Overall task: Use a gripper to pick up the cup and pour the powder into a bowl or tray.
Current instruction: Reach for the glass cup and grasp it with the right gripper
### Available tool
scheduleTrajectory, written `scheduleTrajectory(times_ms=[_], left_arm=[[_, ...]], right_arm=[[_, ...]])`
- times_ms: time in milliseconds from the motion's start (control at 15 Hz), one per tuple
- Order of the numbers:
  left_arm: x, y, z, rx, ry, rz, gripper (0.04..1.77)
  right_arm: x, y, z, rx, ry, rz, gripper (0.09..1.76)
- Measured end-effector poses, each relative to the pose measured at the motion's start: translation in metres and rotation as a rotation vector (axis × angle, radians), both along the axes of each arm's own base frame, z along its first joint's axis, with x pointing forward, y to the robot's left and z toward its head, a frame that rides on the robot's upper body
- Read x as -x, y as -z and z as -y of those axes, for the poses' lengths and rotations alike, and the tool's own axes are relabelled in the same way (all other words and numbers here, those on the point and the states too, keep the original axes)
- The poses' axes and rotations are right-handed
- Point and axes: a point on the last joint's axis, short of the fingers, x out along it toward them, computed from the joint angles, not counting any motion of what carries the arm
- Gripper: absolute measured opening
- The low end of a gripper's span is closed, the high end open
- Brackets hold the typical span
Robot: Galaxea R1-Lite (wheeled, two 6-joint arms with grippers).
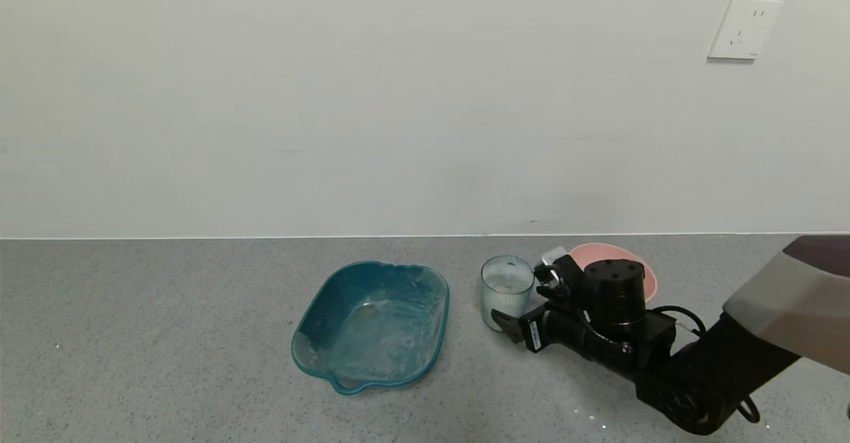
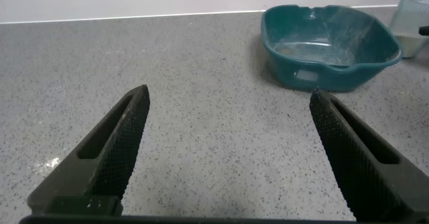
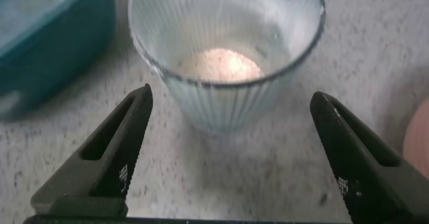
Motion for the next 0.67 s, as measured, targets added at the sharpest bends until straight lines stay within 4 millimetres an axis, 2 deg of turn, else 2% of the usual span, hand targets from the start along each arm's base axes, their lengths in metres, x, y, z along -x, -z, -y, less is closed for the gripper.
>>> scheduleTrajectory(times_ms=[267,667], left_arm=[[0.0,0.0,0.0,0.0,0.0,0.0,1.72],[0.0,0.0,0.0,0.0,0.0,0.0,1.72]], right_arm=[[-0.007,0.018,-0.006,0.003,-0.004,-0.006,1.71],[-0.021,0.027,-0.011,-0.003,-0.001,0.005,1.71]])
